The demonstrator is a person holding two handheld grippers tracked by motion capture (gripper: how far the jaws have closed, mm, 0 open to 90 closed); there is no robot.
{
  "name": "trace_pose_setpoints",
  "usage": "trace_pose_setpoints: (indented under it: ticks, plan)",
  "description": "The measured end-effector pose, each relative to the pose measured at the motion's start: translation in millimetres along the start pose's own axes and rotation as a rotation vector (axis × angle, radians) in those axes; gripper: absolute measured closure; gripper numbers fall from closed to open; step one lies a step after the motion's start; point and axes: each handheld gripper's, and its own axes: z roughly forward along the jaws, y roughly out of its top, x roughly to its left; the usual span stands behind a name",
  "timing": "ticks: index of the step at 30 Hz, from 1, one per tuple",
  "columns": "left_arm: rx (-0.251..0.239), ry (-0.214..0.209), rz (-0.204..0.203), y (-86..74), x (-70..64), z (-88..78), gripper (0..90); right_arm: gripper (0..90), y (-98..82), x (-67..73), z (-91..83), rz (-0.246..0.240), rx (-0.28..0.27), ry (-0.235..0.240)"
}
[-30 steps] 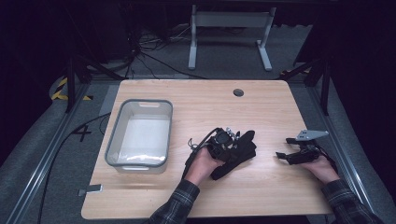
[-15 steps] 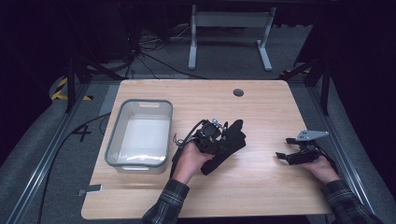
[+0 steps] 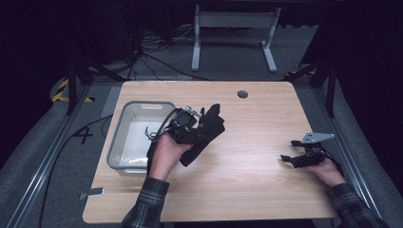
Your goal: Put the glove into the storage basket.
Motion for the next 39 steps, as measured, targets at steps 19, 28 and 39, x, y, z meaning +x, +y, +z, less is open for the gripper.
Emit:
trace_pose_setpoints:
  ticks: [19, 28, 39]
  plan:
    - [-0.031, 0.128, -0.148, -57.3, 67.7, -35.4, 66.5, 15.6, 0.3, 0.2, 0.3, 0.003, 0.000, -0.004]
    - [-0.014, 0.156, -0.225, -76.8, 95.4, -28.5, 66.4, 15.6, 0.3, 0.1, 0.3, 0.003, 0.000, -0.005]
    - [0.051, 0.164, -0.273, -87.9, 117.8, -14.3, 66.2, 15.6, 0.4, 0.1, 0.4, 0.005, 0.000, -0.007]
